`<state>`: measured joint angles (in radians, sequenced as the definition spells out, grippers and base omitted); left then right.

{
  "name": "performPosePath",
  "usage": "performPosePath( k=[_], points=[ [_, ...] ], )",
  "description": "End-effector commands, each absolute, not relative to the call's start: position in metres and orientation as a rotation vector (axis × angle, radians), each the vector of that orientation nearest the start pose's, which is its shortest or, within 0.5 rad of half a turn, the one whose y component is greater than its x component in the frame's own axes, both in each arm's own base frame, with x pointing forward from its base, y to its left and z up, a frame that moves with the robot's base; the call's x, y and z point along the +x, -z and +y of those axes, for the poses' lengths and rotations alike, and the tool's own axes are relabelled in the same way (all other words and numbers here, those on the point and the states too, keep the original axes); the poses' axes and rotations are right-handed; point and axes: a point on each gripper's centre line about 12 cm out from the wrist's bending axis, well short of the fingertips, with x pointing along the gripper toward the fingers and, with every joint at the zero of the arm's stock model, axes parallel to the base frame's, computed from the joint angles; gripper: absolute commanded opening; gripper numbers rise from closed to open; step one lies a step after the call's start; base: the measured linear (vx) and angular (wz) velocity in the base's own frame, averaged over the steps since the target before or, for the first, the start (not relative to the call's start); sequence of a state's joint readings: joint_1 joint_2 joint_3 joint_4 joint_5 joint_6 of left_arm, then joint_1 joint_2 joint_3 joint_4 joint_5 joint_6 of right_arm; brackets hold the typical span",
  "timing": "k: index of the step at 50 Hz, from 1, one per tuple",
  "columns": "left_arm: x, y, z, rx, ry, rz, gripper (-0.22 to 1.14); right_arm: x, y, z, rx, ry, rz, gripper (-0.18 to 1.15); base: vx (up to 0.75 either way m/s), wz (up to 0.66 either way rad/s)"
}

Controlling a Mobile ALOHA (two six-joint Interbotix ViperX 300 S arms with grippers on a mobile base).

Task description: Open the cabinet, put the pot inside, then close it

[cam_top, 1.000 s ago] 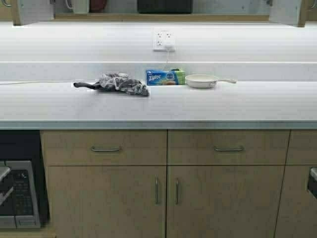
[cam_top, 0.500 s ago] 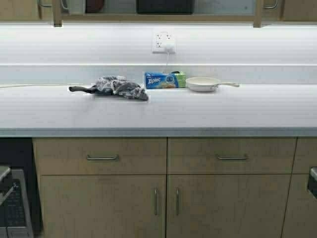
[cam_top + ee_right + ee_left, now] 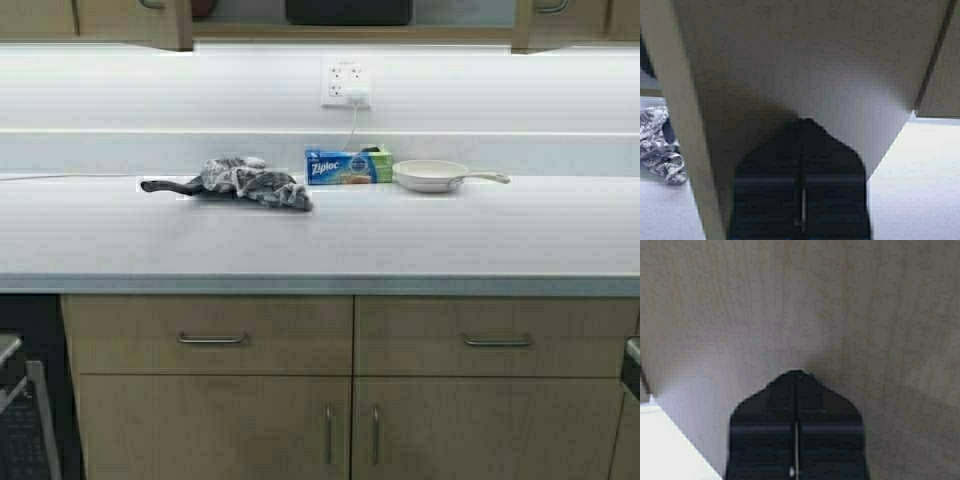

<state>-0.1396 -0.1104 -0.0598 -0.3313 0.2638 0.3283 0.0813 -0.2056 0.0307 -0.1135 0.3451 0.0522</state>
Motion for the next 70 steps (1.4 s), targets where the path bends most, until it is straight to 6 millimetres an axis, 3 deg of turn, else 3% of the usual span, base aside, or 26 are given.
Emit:
performPosePath(
  k=[1, 8, 15, 21, 36, 41, 44, 49, 54, 65, 70],
  points=[
    [0.401, -0.503, -0.067, 0.019, 0.224, 0.005, 0.04, 0.373, -0.492, 0.022, -0.063, -0.036, 0.098, 0.07, 0.14, 0.1],
    [0.379, -0.502, -0.076, 0.014, 0.248, -0.017, 0.04, 0.366, -0.498, 0.033, -0.074, -0.068, 0.074, 0.07, 0.16, 0.13],
    [0.374, -0.495, -0.081, 0.01, 0.259, -0.006, 0.04, 0.387, -0.49, 0.061, -0.083, -0.135, 0.109, 0.07, 0.18, 0.13],
    [0.374, -0.486, -0.087, 0.01, 0.274, 0.01, 0.04, 0.398, -0.483, 0.065, -0.076, -0.14, 0.131, 0.07, 0.17, 0.0],
    [0.4, -0.473, -0.105, -0.002, 0.295, 0.018, 0.04, 0.349, -0.466, 0.066, 0.003, -0.167, 0.147, 0.07, 0.17, -0.05],
    [0.412, -0.468, -0.125, -0.003, 0.332, 0.031, 0.04, 0.345, -0.457, 0.065, 0.004, -0.169, 0.166, 0.07, 0.15, -0.05],
    [0.417, -0.468, -0.126, -0.003, 0.333, 0.031, 0.04, 0.346, -0.454, 0.065, 0.001, -0.167, 0.17, 0.07, 0.15, 0.0],
    [0.408, -0.471, -0.127, -0.005, 0.342, 0.028, 0.04, 0.346, -0.454, 0.065, 0.0, -0.168, 0.167, 0.07, 0.14, 0.05],
    [0.391, -0.472, -0.128, -0.002, 0.356, 0.024, 0.04, 0.356, -0.456, 0.069, 0.004, -0.175, 0.145, 0.07, 0.15, 0.02],
    [0.375, -0.47, -0.146, -0.005, 0.409, 0.03, 0.04, 0.402, -0.464, 0.079, 0.004, -0.178, 0.145, 0.07, 0.15, 0.07],
    [0.372, -0.467, -0.148, -0.001, 0.417, 0.037, 0.04, 0.399, -0.47, 0.082, 0.007, -0.182, 0.165, 0.07, 0.14, 0.01]
  ],
)
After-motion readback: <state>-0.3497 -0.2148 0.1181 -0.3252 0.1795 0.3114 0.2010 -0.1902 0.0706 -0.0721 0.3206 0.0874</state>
